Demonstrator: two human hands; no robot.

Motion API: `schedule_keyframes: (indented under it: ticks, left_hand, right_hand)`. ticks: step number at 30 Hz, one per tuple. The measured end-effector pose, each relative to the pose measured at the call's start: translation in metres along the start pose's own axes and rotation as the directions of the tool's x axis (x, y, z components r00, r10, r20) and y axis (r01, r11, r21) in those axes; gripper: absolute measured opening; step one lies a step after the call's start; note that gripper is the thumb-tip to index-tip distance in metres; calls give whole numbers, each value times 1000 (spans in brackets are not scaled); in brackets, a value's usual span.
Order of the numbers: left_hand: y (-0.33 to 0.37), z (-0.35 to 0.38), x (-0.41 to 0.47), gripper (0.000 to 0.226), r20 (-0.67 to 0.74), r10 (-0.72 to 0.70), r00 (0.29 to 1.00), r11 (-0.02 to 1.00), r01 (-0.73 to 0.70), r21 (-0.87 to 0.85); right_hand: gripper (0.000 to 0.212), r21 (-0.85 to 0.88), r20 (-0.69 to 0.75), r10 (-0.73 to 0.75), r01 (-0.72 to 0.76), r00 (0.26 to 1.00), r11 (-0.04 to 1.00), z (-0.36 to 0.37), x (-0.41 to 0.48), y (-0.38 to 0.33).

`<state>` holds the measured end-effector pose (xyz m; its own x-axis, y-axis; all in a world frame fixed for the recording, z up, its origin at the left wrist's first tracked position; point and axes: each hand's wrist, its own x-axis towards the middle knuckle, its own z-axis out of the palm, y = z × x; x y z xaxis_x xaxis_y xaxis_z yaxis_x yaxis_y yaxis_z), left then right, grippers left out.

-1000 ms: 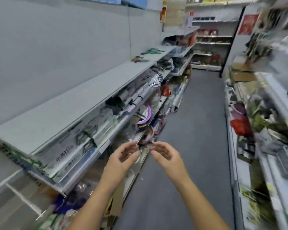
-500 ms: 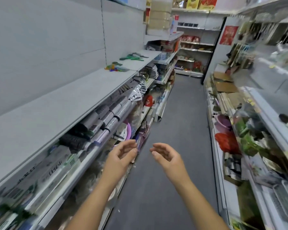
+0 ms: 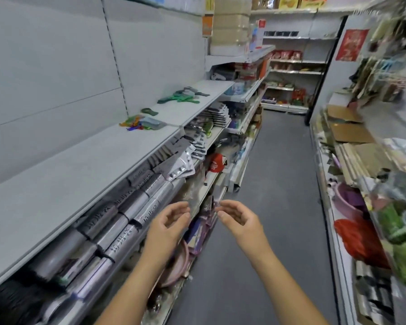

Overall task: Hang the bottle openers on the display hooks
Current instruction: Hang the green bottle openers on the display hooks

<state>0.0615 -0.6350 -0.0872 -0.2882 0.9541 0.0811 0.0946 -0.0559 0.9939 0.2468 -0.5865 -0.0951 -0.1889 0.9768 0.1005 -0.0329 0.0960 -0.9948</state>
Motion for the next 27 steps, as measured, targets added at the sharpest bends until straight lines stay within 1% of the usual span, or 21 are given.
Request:
schedule_keyframes:
  ticks: [5,10,13,16,19,22,25,27]
  left_hand:
    - [16,40,88,24,-69,3,998,1000,-2,9]
    - [17,59,174,24,-107,-2,994,1000,3,5]
    - [13,68,233,25,-153,27,988,1000,-27,2]
    - [10,76,290,24,-139,50,989,999,-50,-3]
    - [14,82,345,24,-138,42,990,998,-49,-50]
    - [23,89,403,25,-124,79,989,995,-86,-49]
    - [31,92,450,24,-163,77,984,996,-84,-38]
    - [32,94,480,23,-191,51,980,997,-61,-45]
  right_hand:
    - [22,-8,102,-3,4,995,1000,-22,107,-9]
    - [23,-24,171,1,3,985,1000,-29,199,-3]
    - [23,-47,172,7,1,985,999,-33,260,4]
    - [23,-59,173,-11,22,985,998,-35,322,5]
    - [23,-53,184,-8,18,983,998,-35,380,2]
    - [23,-38,191,-20,28,981,999,-35,440,0]
    - [23,-23,197,-27,32,980,999,-34,491,-4]
    - [23,-32,226,-38,46,973,998,-32,526,-3]
